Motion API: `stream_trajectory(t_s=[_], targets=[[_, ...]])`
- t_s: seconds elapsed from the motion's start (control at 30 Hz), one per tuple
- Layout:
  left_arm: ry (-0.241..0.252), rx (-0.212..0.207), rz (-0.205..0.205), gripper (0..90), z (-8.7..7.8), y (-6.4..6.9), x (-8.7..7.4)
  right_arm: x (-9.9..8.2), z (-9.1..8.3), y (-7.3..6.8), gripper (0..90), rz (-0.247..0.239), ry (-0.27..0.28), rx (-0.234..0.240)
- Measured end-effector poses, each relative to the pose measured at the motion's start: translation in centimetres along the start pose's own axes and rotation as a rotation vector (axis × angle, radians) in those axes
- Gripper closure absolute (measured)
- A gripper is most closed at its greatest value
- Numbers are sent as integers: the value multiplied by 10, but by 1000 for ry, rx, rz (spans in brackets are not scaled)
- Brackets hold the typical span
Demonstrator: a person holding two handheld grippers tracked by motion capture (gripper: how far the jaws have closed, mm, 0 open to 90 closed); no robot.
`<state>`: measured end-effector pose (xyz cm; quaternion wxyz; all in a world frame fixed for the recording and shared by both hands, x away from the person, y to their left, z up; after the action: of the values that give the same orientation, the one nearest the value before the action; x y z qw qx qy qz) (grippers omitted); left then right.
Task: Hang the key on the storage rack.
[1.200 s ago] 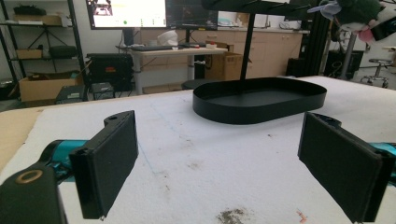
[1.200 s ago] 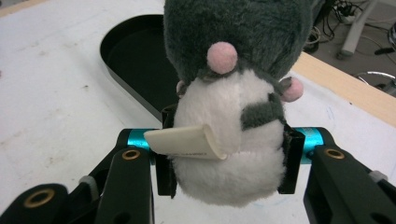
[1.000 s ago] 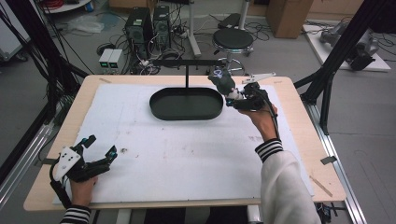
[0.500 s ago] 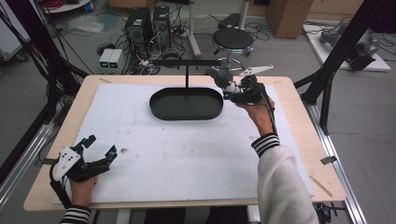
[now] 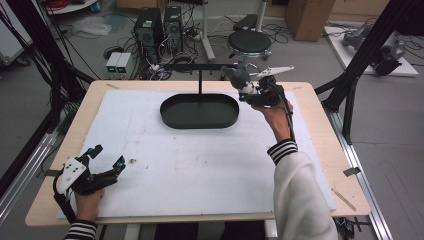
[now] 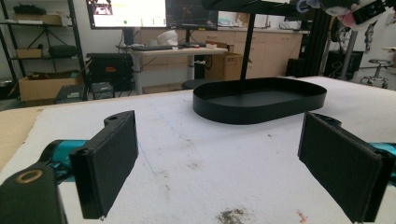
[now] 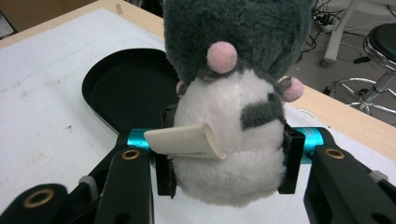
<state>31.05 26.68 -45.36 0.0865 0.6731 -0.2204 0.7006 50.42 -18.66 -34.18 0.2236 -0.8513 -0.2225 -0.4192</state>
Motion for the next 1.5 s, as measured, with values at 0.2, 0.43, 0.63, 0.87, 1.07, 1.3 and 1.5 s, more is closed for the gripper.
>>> stream_trajectory(t_s=[0.2, 0.43, 0.63, 0.87, 1.07, 1.3, 1.5], targets=[[0, 0, 0, 126, 0, 0, 0, 1, 2, 7, 534, 24, 13, -20], [0, 0, 0, 126, 0, 0, 0, 1, 5, 15, 533, 47, 24, -39], [-1, 0, 1, 126, 0, 0, 0, 0, 7, 21, 533, 75, 33, -50], [0, 0, 0, 126, 0, 1, 0, 0, 10, 25, 533, 103, 38, -64], [0, -1, 1, 126, 0, 0, 0, -3, 13, 28, 529, 106, 22, -75], [0, -1, 1, 126, 0, 0, 0, -10, 15, 32, 529, 109, -7, -84], [0, -1, 1, 126, 0, 0, 0, -18, 20, 35, 528, 111, -25, -94]])
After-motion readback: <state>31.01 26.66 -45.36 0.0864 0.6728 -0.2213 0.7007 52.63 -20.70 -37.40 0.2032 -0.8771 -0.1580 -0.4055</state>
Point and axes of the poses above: each handheld gripper's, and its own axes: z roughly forward along the jaws, x roughly out of its top, y roughly to its right, the point moved 6 cm from there along z, roughly forward along the jaws, and after that the axes turned 12 degrees about z, right-handed, at the moved point
